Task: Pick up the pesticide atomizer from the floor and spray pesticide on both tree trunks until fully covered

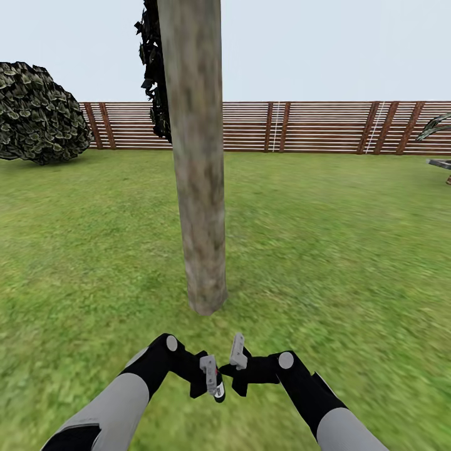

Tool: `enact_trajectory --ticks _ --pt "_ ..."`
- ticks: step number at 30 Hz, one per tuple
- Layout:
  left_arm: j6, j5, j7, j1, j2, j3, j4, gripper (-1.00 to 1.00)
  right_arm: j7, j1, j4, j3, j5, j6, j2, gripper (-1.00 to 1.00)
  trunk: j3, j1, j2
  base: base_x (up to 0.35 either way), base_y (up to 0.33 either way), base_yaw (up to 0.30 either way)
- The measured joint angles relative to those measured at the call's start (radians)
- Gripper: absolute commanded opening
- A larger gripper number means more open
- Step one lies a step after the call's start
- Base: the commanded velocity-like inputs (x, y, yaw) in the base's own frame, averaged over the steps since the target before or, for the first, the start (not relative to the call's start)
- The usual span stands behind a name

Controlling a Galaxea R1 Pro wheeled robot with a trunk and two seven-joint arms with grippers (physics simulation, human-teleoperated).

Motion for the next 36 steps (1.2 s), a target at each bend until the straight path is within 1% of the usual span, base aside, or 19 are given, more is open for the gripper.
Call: enact_trajectory --ticks 36 --pt "0.0 0.001 0.0 0.0 -0.001 0.0 0.0 -1.0 0.0 0.0 0.0 0.0 0.0 0.0 0.0 -1.0 0.0 0.0 0.0 0.0 0.0 0.0"
